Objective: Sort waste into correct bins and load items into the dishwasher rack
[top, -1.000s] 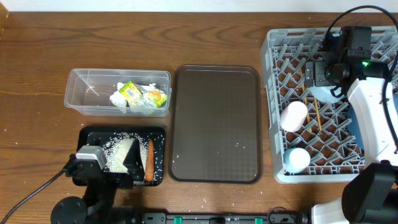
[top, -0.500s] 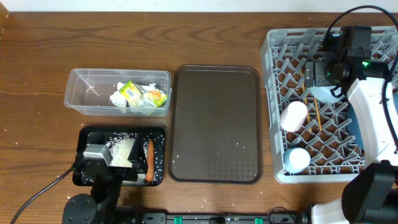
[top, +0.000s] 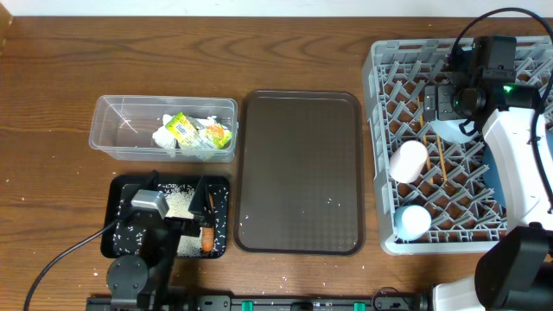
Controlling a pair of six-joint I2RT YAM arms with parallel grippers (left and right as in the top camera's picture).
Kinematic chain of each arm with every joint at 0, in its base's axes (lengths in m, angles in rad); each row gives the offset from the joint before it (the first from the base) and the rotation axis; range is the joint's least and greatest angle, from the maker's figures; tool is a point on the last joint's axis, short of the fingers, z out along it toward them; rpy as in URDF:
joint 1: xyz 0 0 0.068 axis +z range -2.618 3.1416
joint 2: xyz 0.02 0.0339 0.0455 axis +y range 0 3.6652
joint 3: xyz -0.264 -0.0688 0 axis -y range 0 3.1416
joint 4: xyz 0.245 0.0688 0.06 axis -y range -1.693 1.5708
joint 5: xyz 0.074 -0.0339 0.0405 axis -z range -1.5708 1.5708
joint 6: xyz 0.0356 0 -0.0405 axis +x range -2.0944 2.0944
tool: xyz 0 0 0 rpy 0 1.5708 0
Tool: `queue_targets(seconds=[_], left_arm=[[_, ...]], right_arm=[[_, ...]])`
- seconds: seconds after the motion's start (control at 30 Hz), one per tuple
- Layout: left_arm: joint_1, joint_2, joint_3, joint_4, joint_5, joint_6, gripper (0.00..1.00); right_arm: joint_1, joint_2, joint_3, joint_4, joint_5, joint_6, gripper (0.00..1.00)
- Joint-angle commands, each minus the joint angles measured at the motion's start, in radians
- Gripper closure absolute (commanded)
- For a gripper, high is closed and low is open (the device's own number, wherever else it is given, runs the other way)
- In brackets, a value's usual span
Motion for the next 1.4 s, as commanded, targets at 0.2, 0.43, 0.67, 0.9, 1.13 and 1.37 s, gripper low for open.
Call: queue_targets(seconds=[0.2, 0.43, 0.67, 0.9, 1.13, 1.37], left_arm=[[-0.005, -0.008, -0.084, 0.063, -0.011, -0.005, 0.03], [-0.005, -0.008, -0.121, 0.096, -0.012, -0.005, 0.03], [-0.005, -0.008, -0.144, 0.105, -0.012, -0.005, 0.03], [-0.005, -0.008, -0.158, 0.137, -0.012, -0.005, 0.03], [-0.005, -0.008, -0.159, 0.151, -0.012, -0.005, 0.03], [-0.005, -0.008, -0.186, 0.351, -0.011, -0.005, 0.03]], right_arm=[[0.016, 0.001, -0.002, 0.001, -0.008, 0.008, 0.01], [0.016, 0.001, -0.002, 0.001, -0.008, 0.008, 0.01], [0.016, 0.001, -0.002, 0.001, -0.008, 0.008, 0.01], [0.016, 0.001, -0.002, 0.001, -0.008, 0.008, 0.01], [0.016, 0.001, -0.002, 0.001, -0.008, 0.008, 0.01], [0.016, 0.001, -0.002, 0.001, -0.008, 0.008, 0.01]])
